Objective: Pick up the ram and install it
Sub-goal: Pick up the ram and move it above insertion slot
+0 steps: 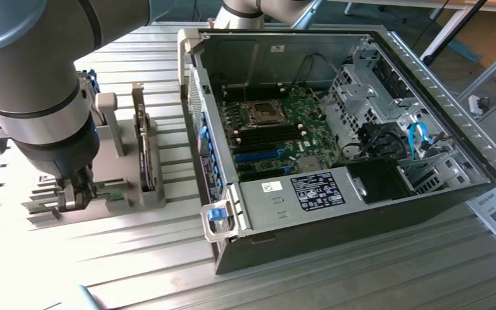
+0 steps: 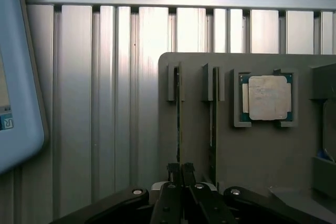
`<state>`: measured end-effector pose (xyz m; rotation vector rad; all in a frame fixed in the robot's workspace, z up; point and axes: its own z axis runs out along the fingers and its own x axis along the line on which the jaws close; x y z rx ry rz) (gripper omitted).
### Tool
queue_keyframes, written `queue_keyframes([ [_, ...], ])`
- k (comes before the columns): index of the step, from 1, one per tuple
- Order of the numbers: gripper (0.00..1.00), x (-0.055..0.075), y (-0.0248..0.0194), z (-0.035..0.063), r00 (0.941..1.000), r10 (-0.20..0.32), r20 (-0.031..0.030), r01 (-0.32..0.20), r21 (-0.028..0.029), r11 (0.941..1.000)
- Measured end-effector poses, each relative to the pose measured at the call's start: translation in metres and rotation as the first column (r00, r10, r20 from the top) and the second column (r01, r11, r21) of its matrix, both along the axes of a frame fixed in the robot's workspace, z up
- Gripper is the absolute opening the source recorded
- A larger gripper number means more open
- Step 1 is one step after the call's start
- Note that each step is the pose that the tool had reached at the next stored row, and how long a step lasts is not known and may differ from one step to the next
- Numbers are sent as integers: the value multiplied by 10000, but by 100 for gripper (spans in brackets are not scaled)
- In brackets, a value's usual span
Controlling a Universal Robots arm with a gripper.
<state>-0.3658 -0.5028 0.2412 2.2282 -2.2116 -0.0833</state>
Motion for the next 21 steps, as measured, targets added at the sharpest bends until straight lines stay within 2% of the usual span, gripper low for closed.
queue_keyframes([
  [21, 12, 18, 0, 489, 10000, 0, 0, 0, 0, 10000],
])
